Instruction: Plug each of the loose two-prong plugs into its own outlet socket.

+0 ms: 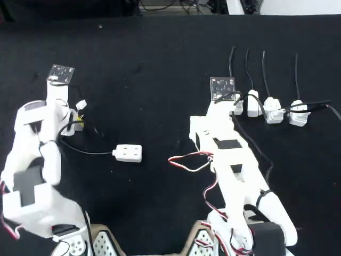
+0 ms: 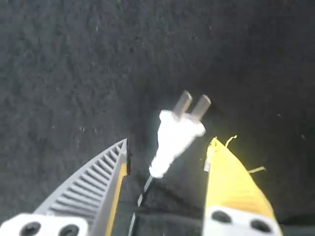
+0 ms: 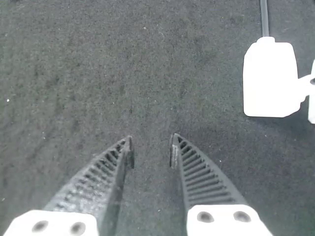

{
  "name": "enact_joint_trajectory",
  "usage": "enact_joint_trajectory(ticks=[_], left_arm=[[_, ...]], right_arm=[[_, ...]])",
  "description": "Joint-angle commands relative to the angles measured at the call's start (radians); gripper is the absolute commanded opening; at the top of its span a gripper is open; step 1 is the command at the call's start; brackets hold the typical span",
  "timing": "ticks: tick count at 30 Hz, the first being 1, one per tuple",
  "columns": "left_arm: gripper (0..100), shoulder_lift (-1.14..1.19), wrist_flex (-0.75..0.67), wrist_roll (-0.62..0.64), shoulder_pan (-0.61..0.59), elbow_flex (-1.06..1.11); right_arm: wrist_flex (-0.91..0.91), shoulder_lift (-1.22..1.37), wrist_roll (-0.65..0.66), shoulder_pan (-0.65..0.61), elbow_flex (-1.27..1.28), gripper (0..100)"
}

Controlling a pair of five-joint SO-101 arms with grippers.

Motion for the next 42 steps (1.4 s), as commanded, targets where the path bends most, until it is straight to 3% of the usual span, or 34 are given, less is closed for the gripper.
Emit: enact_joint_trajectory(ticks=[1, 12, 21, 25, 29, 31, 35, 42], left_arm=[[26, 0.06, -0.006, -0.006, 0.008, -0.131], [26, 0.089, -0.015, 0.02, 0.028, -0.166], [26, 0.244, 0.002, 0.038, -0.01, -0.295], [22, 0.235, 0.153, 0.038, -0.004, -0.36], [2, 0.23, 0.285, 0.037, 0.012, -0.432], [6, 0.23, 0.33, 0.037, 0.013, -0.463], [3, 0.23, 0.399, 0.041, 0.018, -0.544], [3, 0.23, 0.549, 0.172, 0.053, -0.858]], right_arm=[[-0.017, -0.038, -0.008, -0.011, -0.056, 11.4], [-0.017, -0.038, -0.008, -0.014, -0.056, 11.4], [-0.015, -0.038, -0.008, -0.011, -0.056, 11.4], [-0.015, -0.038, -0.008, -0.011, -0.056, 11.4], [-0.017, -0.038, -0.008, -0.011, -0.056, 11.4], [-0.017, -0.038, -0.008, -0.011, -0.056, 11.4], [-0.017, -0.038, -0.008, -0.011, -0.056, 11.4], [-0.017, -0.038, -0.008, -0.012, -0.056, 11.4]])
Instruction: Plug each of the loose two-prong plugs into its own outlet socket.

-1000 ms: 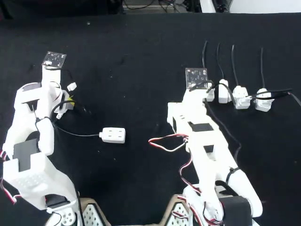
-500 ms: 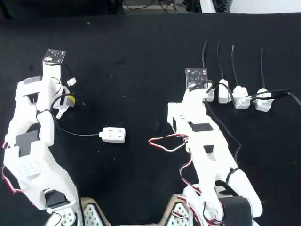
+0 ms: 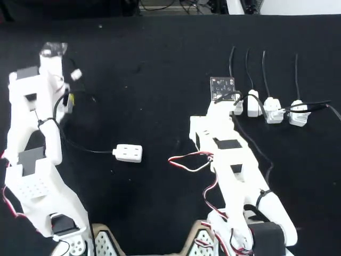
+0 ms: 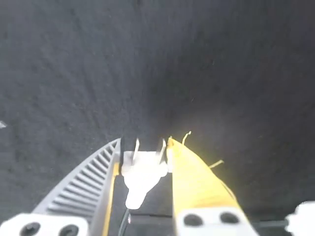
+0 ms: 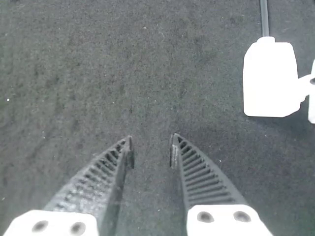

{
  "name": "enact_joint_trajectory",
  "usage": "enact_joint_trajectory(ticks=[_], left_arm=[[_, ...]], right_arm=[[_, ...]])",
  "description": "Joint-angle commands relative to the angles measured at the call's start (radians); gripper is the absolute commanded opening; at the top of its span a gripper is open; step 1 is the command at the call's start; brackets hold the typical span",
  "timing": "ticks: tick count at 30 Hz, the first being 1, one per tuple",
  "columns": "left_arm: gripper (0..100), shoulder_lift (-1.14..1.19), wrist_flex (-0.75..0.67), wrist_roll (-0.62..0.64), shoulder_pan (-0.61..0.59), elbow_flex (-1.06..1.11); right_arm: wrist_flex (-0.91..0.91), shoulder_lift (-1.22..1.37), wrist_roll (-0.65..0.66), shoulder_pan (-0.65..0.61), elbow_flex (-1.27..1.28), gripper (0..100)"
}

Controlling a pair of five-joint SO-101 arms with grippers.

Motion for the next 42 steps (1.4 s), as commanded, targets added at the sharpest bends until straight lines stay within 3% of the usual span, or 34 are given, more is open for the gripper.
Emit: enact_joint_trajectory(ticks=[1, 12, 18, 22, 26, 31, 37, 42], left_arm=[[3, -0.014, 0.098, 0.074, 0.041, -0.312], [3, -0.003, 0.442, 0.083, 0.053, -0.984], [3, -0.012, 0.528, 0.098, 0.11, -1.046], [3, -0.015, 0.539, 0.244, 0.151, -1.027], [3, -0.092, 0.54, 0.393, 0.203, -0.846], [3, -0.278, 0.526, 0.413, 0.389, -0.443], [3, -0.466, 0.267, 0.471, 0.518, -0.002], [3, -0.555, -0.034, 0.516, 0.588, 0.317]], right_arm=[[-0.017, -0.038, -0.008, -0.011, -0.056, 11.4], [-0.015, -0.038, -0.008, -0.011, -0.056, 11.4], [-0.015, -0.047, -0.008, -0.009, -0.039, 11.4], [-0.015, -0.047, -0.008, -0.009, -0.038, 11.4], [-0.015, -0.047, -0.008, -0.009, -0.041, 11.4], [-0.015, -0.058, -0.011, -0.009, -0.044, 11.4], [0.166, -0.237, -0.012, -0.009, -0.036, 11.4], [0.354, -0.452, -0.008, 0.032, -0.022, 11.4]])
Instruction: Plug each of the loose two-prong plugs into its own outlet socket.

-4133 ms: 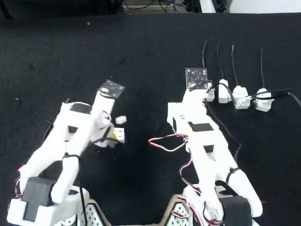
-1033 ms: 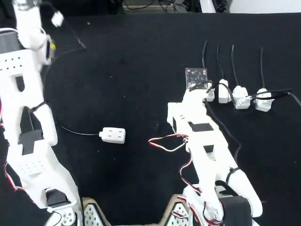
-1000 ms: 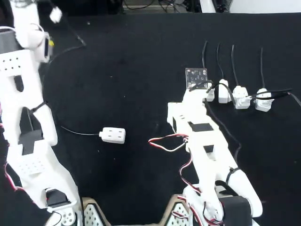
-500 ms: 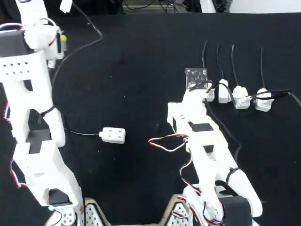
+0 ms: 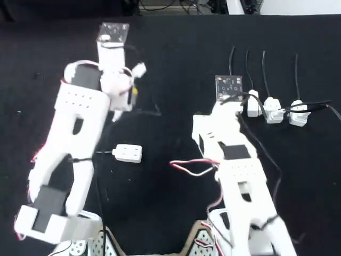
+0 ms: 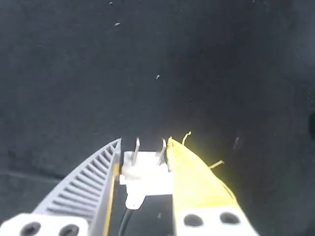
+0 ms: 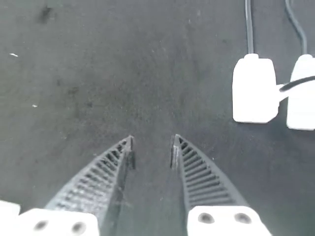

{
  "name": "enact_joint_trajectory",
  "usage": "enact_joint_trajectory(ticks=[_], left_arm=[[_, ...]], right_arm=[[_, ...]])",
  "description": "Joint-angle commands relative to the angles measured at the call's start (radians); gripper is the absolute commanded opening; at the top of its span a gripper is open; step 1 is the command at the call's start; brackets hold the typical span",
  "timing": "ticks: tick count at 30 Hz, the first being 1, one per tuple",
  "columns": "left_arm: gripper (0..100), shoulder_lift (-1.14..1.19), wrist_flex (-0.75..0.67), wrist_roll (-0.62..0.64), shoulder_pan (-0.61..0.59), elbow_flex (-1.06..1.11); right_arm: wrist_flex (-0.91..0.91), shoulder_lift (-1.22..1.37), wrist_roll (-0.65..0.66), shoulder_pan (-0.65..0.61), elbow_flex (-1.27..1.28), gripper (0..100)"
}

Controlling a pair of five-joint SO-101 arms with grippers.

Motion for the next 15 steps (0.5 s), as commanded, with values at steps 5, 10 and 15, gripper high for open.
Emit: enact_joint_trajectory(ticks=[5, 10, 15], left_arm=[[3, -0.1, -0.523, 0.08, 0.147, 0.524], [3, -0.11, -0.822, 0.204, 0.243, 0.71], [10, -0.11, -0.858, 0.224, 0.302, 0.714]], right_arm=[[0.279, -0.334, -0.005, 0.169, 0.036, 11.6], [0.278, -0.401, -0.003, 0.184, 0.142, 11.6], [0.279, -0.409, -0.003, 0.189, 0.163, 11.6]])
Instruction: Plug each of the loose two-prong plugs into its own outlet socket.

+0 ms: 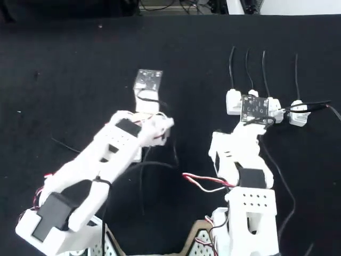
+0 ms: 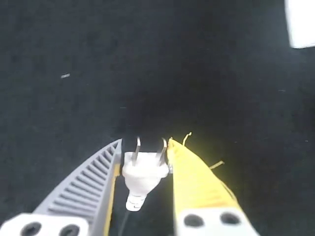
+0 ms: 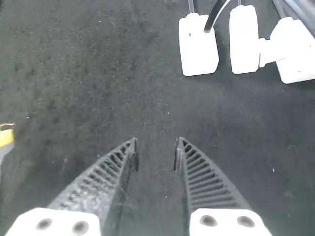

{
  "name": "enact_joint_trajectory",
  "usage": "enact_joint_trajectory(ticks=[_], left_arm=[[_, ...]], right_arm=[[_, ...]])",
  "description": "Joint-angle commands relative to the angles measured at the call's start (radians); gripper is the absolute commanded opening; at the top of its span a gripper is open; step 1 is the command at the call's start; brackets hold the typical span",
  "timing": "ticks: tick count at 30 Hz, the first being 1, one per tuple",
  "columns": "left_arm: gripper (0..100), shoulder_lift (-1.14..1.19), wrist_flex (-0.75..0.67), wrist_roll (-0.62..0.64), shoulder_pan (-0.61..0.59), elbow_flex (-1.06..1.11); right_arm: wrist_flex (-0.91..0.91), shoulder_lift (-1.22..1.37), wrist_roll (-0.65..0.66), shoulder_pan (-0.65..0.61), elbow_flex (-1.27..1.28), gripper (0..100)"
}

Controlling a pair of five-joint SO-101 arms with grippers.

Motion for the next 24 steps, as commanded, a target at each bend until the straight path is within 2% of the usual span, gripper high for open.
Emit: enact_joint_trajectory(ticks=[1, 4, 8, 10, 15, 19, 21, 24], left_arm=[[14, -0.051, -0.04, 0.021, 0.038, -0.002], [24, -0.084, -0.037, 0.023, -0.012, -0.001], [24, -0.207, 0.034, 0.02, -0.091, -0.002], [24, -0.296, 0.087, 0.017, -0.125, -0.002], [24, -0.462, 0.196, -0.023, -0.263, 0.081], [23, -0.491, 0.117, -0.069, -0.401, 0.248], [23, -0.491, 0.031, -0.043, -0.46, 0.315], [23, -0.494, -0.081, 0.037, -0.493, 0.404]], right_arm=[[0.006, -0.027, -0.003, 0.018, 0.004, 11.6], [0.005, -0.027, -0.003, 0.014, 0.021, 11.6], [-0.006, -0.027, -0.003, 0.008, 0.021, 11.7], [-0.025, -0.025, -0.002, -0.04, 0.028, 11.9], [-0.028, -0.025, 0.074, -0.238, 0.048, 20.0], [-0.029, -0.015, 0.071, -0.331, -0.002, 19.4], [-0.031, 0.024, 0.054, -0.388, -0.041, 19.1], [-0.034, 0.142, -0.048, -0.463, -0.113, 19.4]])
